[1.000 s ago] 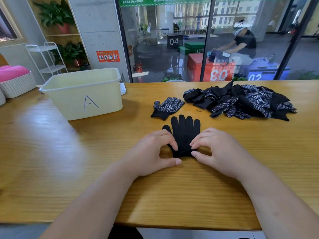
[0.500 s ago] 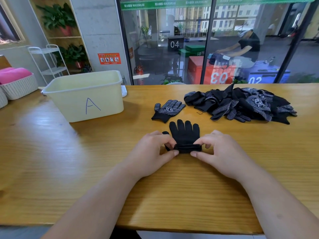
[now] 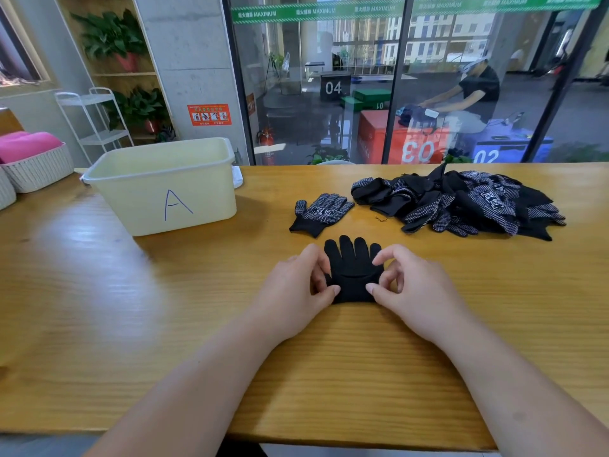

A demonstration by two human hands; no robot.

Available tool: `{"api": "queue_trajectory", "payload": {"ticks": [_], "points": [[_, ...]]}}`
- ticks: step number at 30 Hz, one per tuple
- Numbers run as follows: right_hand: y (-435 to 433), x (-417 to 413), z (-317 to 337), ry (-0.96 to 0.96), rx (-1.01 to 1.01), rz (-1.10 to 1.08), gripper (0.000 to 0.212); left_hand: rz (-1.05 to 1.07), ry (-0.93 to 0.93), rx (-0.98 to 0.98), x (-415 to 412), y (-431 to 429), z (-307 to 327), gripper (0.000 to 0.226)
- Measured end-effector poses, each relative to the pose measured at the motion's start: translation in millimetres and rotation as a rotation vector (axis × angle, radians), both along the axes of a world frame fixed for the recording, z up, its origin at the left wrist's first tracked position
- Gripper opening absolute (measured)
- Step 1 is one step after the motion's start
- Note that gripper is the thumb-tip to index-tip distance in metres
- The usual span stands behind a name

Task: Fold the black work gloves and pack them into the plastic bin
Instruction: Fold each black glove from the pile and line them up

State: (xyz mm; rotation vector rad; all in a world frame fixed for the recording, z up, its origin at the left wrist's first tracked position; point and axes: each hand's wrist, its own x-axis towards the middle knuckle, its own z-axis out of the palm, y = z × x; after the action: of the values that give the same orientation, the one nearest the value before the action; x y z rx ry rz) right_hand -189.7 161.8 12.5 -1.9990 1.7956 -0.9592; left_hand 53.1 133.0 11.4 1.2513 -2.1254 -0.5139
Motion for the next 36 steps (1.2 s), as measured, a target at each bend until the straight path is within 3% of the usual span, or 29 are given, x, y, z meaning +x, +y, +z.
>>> {"api": "queue_trajectory", "payload": {"ticks": [4, 9, 13, 17, 21, 27, 36], "points": [[0.7, 0.5, 0.3, 0.172, -0.109, 0.005, 0.021, -0.033, -0.096, -0.138, -0.4, -4.2, -2.2, 0.015], [2.8, 3.2, 2.0, 0.387, -0.197, 0.062, 0.007, -0.049, -0.238, -0.327, -0.3, -7.1, -4.7, 0.016], [1.9, 0.7, 3.7, 0.465, -0.179, 0.084, 0.019, -0.057, -0.332, -0.347, 0.9, -5.9, -2.4, 0.028], [3.7, -10.3, 9.8, 0.418, -0.081, 0.174, 0.031, -0.096, -0.394, -0.286, 6.9, -3.8, 2.0, 0.047], [1.8, -16.8, 8.0, 0.365, -0.049, 0.210, 0.044, -0.105, -0.373, -0.294, 8.2, -5.5, 2.0, 0.037], [-0.9, -11.1, 3.7, 0.293, -0.060, 0.149, 0.029, -0.053, -0.260, -0.264, 5.0, -5.5, 0.3, 0.031], [-4.6, -11.2, 1.5, -0.135, 0.064, 0.075, 0.024, 0.011, 0.019, -0.031, 6.2, -6.3, -1.2, 0.032]]}}
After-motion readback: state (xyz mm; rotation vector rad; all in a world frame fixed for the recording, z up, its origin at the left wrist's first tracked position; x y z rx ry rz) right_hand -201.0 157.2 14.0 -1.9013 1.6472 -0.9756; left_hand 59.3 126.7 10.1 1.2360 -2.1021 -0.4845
